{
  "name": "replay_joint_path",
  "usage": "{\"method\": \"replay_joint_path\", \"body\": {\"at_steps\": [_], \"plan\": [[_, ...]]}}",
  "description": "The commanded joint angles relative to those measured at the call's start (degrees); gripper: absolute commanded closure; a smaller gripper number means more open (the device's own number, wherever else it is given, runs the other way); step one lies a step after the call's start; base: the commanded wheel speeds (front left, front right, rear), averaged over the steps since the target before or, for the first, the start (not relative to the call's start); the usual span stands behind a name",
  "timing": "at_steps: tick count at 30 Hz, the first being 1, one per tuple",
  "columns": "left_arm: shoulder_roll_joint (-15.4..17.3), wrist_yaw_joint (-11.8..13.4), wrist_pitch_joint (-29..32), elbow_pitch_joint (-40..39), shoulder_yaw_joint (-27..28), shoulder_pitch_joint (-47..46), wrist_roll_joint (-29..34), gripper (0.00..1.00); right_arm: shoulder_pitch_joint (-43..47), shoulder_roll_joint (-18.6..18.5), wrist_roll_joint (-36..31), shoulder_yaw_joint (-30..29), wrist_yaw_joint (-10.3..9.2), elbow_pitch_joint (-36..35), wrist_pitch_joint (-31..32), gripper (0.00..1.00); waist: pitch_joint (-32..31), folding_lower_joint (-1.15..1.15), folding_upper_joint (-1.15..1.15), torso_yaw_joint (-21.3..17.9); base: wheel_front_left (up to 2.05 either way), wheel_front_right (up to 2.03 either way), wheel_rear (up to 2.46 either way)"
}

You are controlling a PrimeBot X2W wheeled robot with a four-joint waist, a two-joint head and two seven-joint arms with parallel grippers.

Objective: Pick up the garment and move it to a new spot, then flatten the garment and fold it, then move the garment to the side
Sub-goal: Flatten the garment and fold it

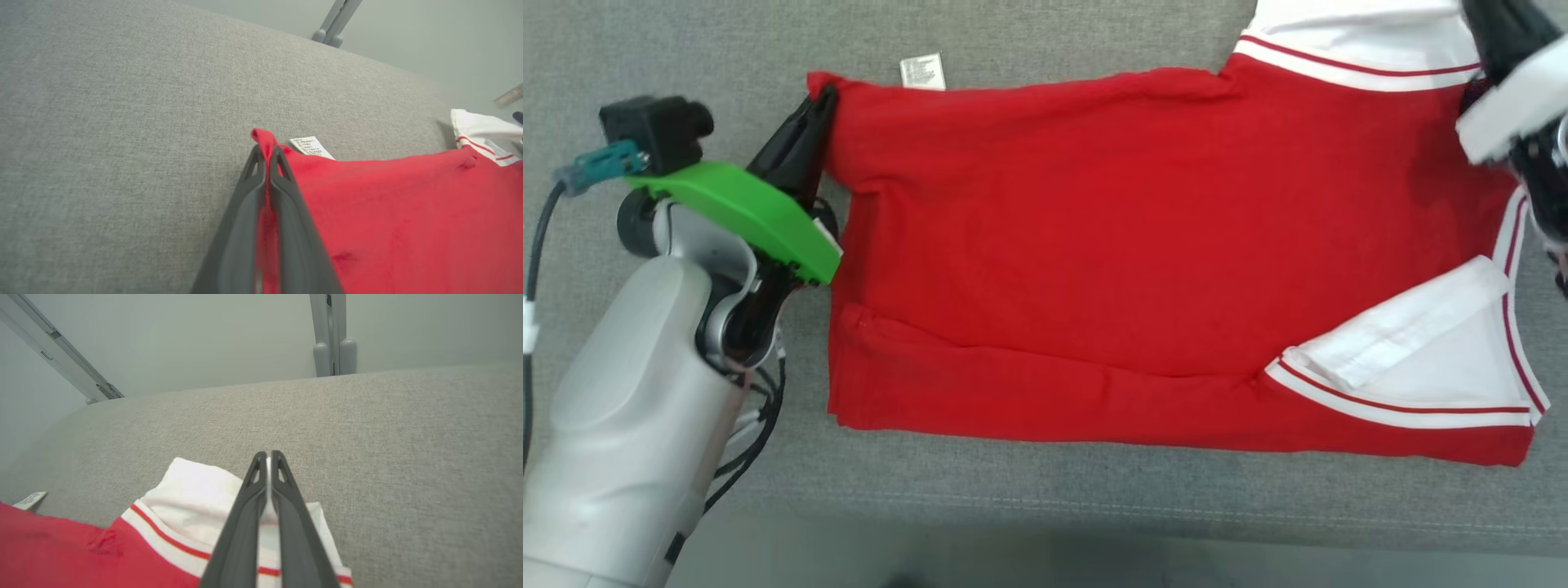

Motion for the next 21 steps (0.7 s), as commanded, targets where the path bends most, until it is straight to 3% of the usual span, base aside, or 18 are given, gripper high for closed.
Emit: {"method": "replay_joint_path", "body": {"at_steps": [1, 5, 10, 21], "plan": [[0.9, 0.0, -0.1, -0.8, 0.3, 1.3, -0.5, 1.0, 2.6, -0.6, 1.0, -0.3, -0.03, -1.6, -0.3, 1.0, -0.8, 0.0, 0.0, -1.0, 0.0, 0.0, 0.0], [4.7, 1.5, -0.3, -7.6, 2.0, 7.3, -2.1, 1.0, 14.9, -2.4, 4.5, -4.1, -0.02, -13.4, -1.3, 1.0, -2.2, 0.0, 0.0, -2.8, 0.0, 0.0, 0.0], [8.0, 3.6, -0.1, -15.4, 3.7, 14.2, -4.2, 1.0, 27.0, -1.7, 6.1, -8.4, -0.02, -24.5, -2.0, 1.0, -3.6, 0.0, 0.0, -4.4, 0.0, 0.0, 0.0], [12.3, 8.3, -0.5, -25.3, 7.3, 26.4, -8.3, 1.0, 46.8, 3.8, 5.5, -17.6, -0.02, -36.9, 0.5, 1.0, -6.9, 0.0, 0.0, -6.9, 0.0, 0.0, 0.0]]}}
